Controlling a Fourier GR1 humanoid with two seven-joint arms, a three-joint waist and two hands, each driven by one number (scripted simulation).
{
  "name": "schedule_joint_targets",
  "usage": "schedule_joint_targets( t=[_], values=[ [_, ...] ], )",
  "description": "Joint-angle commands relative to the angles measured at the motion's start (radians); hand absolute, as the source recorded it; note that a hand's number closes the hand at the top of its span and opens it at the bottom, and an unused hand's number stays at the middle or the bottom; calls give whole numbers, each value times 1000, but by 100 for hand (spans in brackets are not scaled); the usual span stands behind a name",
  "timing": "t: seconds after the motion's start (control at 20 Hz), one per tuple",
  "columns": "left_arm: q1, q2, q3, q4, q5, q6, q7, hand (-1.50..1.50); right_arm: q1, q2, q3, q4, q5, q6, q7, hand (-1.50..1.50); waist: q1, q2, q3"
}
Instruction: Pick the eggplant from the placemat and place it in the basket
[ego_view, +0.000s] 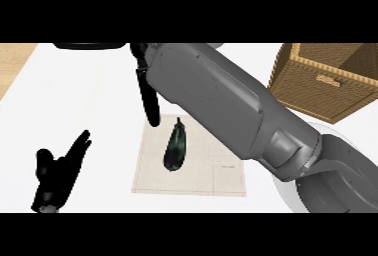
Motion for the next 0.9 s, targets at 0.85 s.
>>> schedule_joint_targets(
  t=[0.85],
  values=[
    [52,-53,0,53,-35,-7,43,0,325,30,142,-116,163,-132,-37,-150,4,8,-13]
  ],
)
